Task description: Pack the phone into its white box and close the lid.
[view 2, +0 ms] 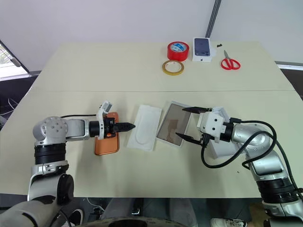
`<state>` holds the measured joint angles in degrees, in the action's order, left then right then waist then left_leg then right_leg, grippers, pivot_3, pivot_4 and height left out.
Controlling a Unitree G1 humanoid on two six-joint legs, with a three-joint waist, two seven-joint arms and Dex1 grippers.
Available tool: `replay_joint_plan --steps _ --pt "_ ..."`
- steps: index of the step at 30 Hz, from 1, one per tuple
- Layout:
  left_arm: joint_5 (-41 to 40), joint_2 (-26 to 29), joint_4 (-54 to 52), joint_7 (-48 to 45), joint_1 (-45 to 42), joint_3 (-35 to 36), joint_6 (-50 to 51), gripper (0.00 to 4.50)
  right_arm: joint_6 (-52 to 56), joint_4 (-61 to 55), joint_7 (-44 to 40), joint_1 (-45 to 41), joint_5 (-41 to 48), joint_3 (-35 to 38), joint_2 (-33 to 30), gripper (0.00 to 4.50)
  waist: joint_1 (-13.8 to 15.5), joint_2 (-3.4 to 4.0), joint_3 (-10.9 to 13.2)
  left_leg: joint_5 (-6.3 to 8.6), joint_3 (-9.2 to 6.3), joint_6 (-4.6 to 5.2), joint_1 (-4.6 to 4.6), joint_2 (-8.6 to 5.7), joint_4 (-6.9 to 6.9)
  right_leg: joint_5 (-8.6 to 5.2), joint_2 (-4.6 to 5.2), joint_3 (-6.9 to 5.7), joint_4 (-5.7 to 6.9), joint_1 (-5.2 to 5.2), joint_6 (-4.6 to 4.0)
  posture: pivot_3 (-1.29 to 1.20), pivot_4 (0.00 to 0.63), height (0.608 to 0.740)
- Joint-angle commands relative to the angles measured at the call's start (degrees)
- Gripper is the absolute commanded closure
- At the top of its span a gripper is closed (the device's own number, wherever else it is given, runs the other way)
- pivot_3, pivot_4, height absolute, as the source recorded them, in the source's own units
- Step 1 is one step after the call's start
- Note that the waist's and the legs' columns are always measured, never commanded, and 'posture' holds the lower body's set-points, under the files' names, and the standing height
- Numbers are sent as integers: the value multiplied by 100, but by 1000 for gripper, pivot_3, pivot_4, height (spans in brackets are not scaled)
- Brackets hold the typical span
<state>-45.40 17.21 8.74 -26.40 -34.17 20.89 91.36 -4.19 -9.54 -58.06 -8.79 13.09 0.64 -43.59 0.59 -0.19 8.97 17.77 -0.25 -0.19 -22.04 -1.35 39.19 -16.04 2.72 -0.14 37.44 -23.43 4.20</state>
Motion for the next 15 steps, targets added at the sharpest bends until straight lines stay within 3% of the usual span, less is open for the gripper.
replay_joint_plan --steps 1,8,15 --pt "-383 24 21 162 -83 358 114 4423 -113 -122 -48 100 -41 -150 64 0 -14 -5 3 -3 0 -6 -2 0 0 0 0 0 0 -1 0 0 150 740" --pt "-787 -8 12 531 -25 658 114 4423 210 -462 -405 277 -32 -722 -25 0 -5 -7 4 -7 -2 -14 -2 0 -1 0 0 0 1 -3 0 0 150 740" --pt "-1106 96 31 731 -82 809 114 4423 1360 -345 -48 -154 -465 -1385 328 0 -19 -8 5 -9 -3 -18 -2 1 -1 0 0 0 2 -6 0 0 150 740"
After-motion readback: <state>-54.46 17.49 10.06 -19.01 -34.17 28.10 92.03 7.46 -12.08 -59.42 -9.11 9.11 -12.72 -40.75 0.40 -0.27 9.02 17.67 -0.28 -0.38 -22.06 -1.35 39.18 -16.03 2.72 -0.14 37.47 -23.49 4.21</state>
